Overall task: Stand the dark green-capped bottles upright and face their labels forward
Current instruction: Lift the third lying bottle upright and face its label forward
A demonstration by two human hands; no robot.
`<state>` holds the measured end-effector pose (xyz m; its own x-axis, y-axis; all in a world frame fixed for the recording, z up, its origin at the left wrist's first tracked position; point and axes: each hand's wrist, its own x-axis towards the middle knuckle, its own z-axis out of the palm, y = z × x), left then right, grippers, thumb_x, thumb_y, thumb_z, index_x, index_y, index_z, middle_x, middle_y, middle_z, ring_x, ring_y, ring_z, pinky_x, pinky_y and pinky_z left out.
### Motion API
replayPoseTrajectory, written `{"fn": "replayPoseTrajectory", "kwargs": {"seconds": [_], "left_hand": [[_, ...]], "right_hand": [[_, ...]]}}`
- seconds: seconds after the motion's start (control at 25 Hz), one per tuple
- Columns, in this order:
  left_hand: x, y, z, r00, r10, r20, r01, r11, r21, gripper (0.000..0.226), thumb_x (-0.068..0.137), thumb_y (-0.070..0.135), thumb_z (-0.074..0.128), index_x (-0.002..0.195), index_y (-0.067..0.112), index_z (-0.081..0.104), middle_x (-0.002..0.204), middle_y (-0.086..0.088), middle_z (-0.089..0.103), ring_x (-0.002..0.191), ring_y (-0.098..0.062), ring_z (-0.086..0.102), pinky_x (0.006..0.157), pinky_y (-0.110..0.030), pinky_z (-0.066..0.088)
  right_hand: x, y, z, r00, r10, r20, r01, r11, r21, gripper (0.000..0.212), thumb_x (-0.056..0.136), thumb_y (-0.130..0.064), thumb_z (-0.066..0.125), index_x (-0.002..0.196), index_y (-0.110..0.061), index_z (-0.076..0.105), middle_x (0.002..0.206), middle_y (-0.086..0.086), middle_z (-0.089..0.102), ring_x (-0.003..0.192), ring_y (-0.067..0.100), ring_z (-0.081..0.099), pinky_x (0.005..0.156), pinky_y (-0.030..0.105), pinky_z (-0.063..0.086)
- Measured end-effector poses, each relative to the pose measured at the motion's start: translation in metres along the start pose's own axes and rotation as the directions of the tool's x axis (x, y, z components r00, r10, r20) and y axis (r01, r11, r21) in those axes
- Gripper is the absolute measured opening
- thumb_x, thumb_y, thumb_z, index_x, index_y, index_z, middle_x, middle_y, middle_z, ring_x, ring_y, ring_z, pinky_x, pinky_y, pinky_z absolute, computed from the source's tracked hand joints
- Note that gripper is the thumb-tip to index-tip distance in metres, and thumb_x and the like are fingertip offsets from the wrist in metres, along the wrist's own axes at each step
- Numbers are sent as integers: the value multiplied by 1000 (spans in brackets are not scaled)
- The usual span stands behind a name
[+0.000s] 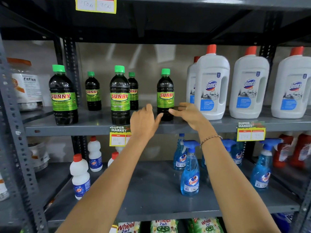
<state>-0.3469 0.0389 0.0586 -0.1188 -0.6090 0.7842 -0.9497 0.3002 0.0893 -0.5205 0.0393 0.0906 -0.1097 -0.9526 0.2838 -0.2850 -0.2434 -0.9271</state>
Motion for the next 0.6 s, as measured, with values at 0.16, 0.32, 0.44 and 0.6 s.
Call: {"fn": "replayPoseTrajectory", "kwargs": {"seconds": [0.16, 0.32, 0.44, 0.6], "left_hand": [[41, 9, 0, 880, -49, 472, 300, 828, -473, 70, 83, 43, 70, 133, 4, 41, 130, -13, 55, 121, -30, 52, 90, -35, 43], [49, 9, 18, 869, -2, 494, 336, 735, -589, 53, 77, 32, 79, 122, 14, 59, 117, -6, 66, 111, -24, 59, 96, -38, 47], [44, 12, 15, 897, -22, 442, 312, 740, -595, 50, 76, 31, 80, 119, 14, 62, 116, -6, 67, 109, -22, 60, 95, -35, 47], [40, 14, 5, 900, -24, 436, 315, 726, -611, 49, 75, 28, 81, 119, 13, 62, 118, -8, 67, 110, -23, 60, 97, -35, 47]], "right_hand": [[2, 5, -11, 998, -3, -59, -2, 997, -79, 64, 86, -11, 68, 141, -1, 37, 142, 20, 48, 130, 28, 48, 107, 37, 39], [7, 4, -4, 998, -40, 44, 47, 981, -187, 52, 88, -4, 63, 136, 1, 45, 133, 20, 58, 121, 27, 57, 107, 38, 43], [8, 7, 0, 995, -89, 36, 96, 957, -275, 42, 86, -7, 65, 127, -2, 57, 117, 17, 69, 108, 25, 65, 103, 41, 47], [4, 6, -2, 996, -83, 16, 84, 973, -215, 40, 85, -7, 67, 124, -2, 59, 115, 17, 70, 99, 21, 67, 98, 36, 51]]}}
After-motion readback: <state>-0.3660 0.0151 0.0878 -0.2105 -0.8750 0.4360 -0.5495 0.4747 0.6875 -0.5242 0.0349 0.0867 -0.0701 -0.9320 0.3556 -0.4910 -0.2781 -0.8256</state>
